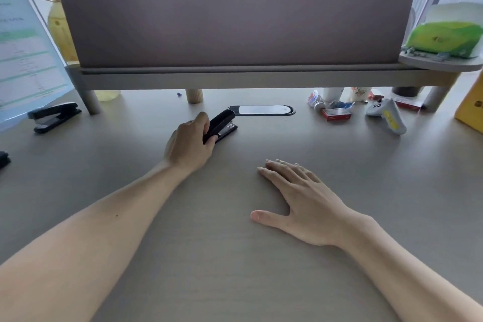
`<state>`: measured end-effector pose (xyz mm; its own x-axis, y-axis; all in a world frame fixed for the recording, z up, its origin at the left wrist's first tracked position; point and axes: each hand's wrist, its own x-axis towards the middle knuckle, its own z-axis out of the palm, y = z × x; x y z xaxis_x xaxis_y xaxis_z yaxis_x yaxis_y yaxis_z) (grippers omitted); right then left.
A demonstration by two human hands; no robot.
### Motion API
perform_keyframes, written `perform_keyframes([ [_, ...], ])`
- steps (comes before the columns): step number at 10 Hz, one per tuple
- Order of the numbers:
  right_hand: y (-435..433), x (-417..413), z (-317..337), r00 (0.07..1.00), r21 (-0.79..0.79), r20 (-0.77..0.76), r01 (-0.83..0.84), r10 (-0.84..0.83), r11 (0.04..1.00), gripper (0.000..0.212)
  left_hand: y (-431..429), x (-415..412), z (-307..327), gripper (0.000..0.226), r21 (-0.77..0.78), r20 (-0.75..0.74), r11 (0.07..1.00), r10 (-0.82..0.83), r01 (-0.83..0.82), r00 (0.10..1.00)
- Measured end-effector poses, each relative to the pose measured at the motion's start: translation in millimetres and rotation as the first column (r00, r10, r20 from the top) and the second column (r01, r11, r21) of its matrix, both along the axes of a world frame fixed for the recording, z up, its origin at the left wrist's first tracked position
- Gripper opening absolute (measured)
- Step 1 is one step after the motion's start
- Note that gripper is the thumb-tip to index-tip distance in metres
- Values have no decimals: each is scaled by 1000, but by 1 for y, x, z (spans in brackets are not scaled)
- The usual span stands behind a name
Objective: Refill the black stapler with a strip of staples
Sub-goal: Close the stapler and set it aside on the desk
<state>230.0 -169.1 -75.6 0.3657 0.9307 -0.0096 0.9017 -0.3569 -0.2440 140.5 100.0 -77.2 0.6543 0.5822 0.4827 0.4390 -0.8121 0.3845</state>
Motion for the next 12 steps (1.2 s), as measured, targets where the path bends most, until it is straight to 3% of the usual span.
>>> perform_keyframes([
  [5,10,11,-6,1000,13,17,-26,25,1000,102,8,41,-2,27,-60,-2,996,58,-58,998],
  [8,9,9,-3,999,17,7,-31,31,999,110,7,37,-2,28,-64,5,997,41,-41,999],
  [9,8,9,-2,1000,11,10,-28,28,1000,112,5,26,-1,35,-23,17,1000,15,-15,1000],
  [11,8,7,1,999,-16,20,-32,33,999,109,-17,-26,2,53,23,-96,988,-150,153,984],
  [12,3,-2,6,1000,-19,21,-19,19,1000,106,-42,-59,-2,62,-38,-170,970,-244,241,955],
])
